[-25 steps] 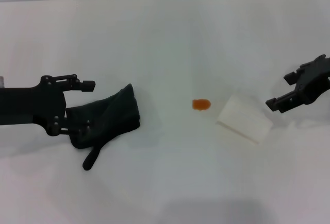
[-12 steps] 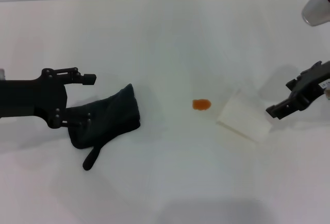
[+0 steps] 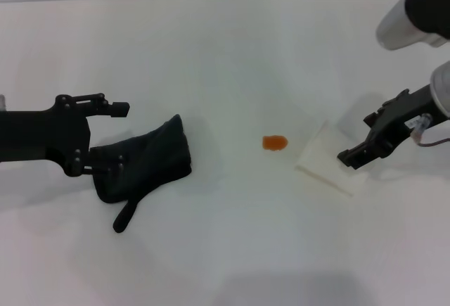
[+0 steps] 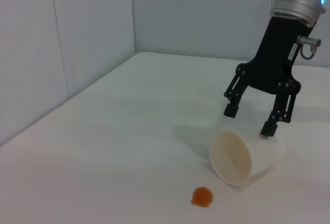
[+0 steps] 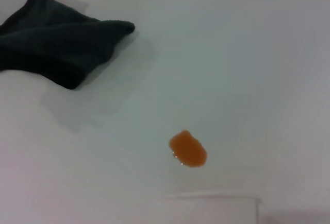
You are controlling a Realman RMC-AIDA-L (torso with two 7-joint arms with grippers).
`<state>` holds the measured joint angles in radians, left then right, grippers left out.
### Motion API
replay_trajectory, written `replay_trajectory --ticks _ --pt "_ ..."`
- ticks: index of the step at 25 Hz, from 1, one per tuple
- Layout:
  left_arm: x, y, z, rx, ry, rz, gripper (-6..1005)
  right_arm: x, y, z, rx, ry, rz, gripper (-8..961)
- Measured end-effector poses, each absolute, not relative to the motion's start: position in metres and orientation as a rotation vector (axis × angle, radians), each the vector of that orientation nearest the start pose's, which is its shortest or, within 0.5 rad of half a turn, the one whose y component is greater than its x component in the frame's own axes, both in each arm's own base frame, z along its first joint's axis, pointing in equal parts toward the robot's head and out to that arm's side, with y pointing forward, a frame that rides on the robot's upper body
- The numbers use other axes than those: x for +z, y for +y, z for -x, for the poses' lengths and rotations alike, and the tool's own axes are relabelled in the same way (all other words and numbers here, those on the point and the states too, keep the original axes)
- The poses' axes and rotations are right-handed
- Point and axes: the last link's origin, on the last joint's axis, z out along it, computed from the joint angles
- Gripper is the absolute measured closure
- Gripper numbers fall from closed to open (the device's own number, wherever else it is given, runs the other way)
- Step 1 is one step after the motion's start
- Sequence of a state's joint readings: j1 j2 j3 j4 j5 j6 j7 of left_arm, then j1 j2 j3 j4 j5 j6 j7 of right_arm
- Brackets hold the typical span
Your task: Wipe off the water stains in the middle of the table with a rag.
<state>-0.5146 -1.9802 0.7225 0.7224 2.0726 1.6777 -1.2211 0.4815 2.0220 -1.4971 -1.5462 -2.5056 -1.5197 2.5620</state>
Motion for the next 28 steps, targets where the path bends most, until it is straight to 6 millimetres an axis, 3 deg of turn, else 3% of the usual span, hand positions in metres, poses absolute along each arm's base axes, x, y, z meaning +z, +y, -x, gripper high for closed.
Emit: replay_trajectory --ticks 15,28 --pt "0.039 0.322 0.278 -0.503 -0.29 2.85 168 0.0 0.332 -0.168 -0.411 0.745 2.635 112" --pt "0.039 0.323 0.278 -0.503 -0.289 2.849 171 -0.007 0.339 -0.178 -0.415 0.772 2.61 122"
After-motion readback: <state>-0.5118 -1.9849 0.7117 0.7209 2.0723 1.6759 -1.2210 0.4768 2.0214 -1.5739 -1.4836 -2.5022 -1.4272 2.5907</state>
